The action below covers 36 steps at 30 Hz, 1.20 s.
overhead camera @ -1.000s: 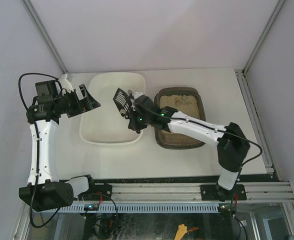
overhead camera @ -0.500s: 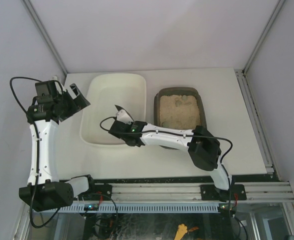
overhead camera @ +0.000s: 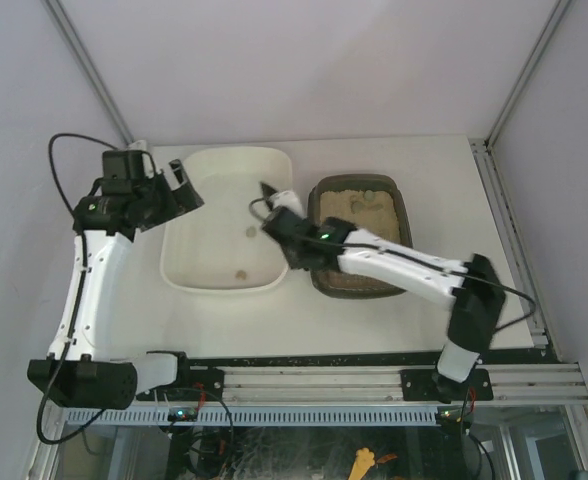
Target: Clean the litter box
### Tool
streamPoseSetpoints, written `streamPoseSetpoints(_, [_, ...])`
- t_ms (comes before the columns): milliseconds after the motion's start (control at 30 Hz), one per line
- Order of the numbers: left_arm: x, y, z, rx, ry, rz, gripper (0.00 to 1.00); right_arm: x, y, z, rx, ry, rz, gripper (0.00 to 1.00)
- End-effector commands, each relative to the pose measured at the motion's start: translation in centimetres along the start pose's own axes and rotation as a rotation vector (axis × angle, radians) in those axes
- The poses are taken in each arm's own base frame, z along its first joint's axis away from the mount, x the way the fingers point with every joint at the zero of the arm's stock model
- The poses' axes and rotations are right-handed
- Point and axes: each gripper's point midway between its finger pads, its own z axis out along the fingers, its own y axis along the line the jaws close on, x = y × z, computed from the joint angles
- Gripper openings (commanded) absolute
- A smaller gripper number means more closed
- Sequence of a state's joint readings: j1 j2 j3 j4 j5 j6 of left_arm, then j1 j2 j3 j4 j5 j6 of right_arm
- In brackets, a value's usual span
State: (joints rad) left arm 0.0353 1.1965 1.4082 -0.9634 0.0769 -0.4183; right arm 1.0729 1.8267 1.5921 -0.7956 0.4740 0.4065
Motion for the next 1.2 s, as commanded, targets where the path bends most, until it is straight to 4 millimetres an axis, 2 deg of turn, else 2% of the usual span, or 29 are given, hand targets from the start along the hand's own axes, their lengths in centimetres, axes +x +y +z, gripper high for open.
streamPoseSetpoints(0, [-1.4, -6.4, -0.3, 0.116, -0.060, 0.074, 1.00, -1.7, -5.0, -6.8, -0.180, -0.049, 0.243, 0.00])
streamPoseSetpoints(133, [0.7, -12.6, 1.5, 0.300, 0.030, -0.040, 1.00, 2.3, -8.5, -9.0, -0.259, 0.067, 0.375, 0.00])
streamPoseSetpoints(233, [2.8, -16.7, 3.4, 0.330, 0.126, -0.068, 1.00, 5.4, -10.1, -9.9, -0.319, 0.190, 0.508, 0.00])
streamPoseSetpoints(433, [7.8, -23.4, 4.9, 0.388, 0.298, -0.148, 1.00, 9.7, -10.8, -11.0, -0.385, 0.498, 0.745, 0.00])
streamPoseSetpoints(533, [9.8, -25.7, 5.4, 0.395, 0.389, -0.188, 1.00, 10.2, -10.8, -11.0, -0.418, 0.610, 0.852, 0.00])
streamPoseSetpoints(667, [11.4, -27.3, 5.6, 0.372, 0.462, -0.220, 1.00, 10.3, -11.8, -10.2, -0.389, 0.653, 0.950, 0.00])
streamPoseSetpoints(833, [12.8, -27.2, 6.1, 0.321, 0.496, -0.281, 1.00, 10.1, -11.4, -9.4, -0.434, 0.736, 1.025, 0.00])
streamPoseSetpoints(1167, [12.7, -26.3, 5.2, 0.326, 0.471, -0.277, 1.00, 8.2, -9.8, -7.5, -0.558, 0.814, 1.072, 0.00])
